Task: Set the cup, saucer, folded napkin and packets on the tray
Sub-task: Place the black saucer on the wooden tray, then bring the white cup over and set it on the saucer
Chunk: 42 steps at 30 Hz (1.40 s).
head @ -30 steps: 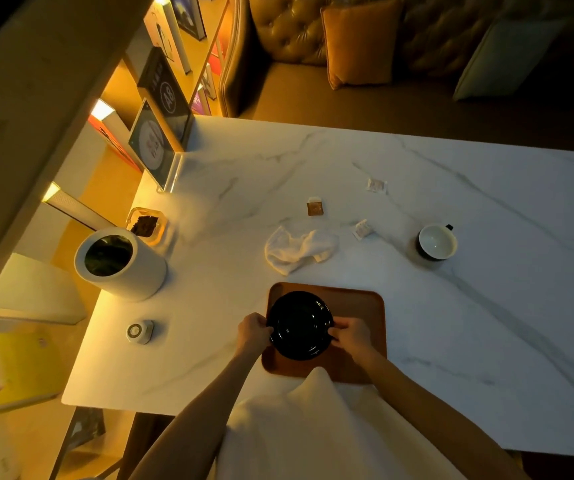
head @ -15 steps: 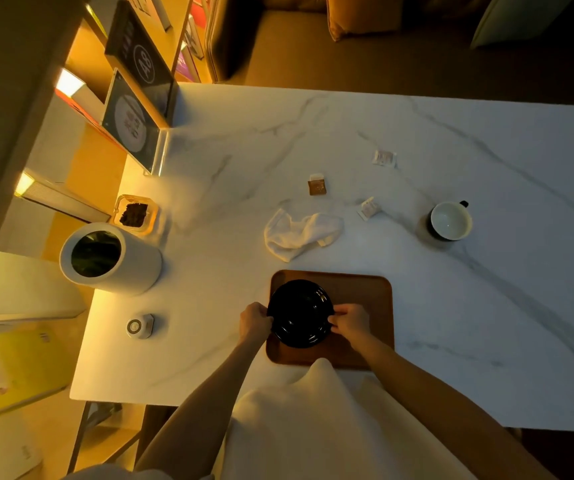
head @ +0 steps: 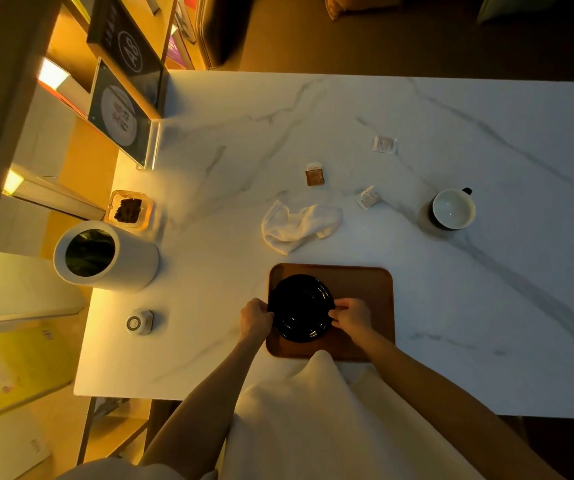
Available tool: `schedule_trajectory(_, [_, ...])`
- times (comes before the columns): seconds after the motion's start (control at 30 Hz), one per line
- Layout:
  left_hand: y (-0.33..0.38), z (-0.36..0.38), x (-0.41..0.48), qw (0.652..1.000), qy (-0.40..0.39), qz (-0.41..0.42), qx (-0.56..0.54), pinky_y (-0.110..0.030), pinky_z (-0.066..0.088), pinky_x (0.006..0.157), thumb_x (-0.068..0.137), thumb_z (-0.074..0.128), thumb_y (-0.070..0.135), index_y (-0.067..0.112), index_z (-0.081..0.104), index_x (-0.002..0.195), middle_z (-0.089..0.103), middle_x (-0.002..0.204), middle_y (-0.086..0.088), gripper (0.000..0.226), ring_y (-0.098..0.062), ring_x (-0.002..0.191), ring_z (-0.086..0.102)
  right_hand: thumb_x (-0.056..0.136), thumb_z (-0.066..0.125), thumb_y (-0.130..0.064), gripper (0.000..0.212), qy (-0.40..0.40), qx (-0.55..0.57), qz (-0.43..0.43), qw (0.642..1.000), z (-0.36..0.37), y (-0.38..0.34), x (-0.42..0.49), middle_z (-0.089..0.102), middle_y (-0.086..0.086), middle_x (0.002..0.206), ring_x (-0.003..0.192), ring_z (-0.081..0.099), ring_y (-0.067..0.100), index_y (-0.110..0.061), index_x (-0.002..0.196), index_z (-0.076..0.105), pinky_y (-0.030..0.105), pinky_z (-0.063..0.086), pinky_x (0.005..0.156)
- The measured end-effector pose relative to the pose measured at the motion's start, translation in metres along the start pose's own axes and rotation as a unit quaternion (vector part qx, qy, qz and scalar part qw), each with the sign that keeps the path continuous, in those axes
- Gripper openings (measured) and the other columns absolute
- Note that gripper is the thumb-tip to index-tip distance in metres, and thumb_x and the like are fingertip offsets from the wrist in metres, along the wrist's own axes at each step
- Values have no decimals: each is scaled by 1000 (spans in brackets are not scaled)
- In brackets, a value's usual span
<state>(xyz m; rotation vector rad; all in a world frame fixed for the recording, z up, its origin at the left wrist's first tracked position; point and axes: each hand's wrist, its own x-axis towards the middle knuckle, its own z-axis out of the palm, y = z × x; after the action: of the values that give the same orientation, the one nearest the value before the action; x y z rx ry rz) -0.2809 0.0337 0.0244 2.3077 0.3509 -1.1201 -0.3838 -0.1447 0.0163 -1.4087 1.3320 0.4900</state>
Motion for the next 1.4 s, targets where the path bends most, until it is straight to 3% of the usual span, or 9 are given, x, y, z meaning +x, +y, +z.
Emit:
schedule_trajectory(1.13, [-3,-4,4,1000,-16,12,0,-47,57,90,87,62,3,2,64,108,67,109,-19,21,-32,100,66,88,61,3,45,-23,23,-2,999,-1,8,4,57,20,130,112,60,31,-2,131,51,40,55,93])
schedule_trajectory(1.4, [0,-14,0,998,-62,-15,-2,-47,56,92,87,62,2,6,51,124,62,117,-20,39,-33,104,65,93,57,-4,50,-81,-21,-1,996,-12,3,-1,51,20,134,118,56,33,-4,140,41,40,52,97])
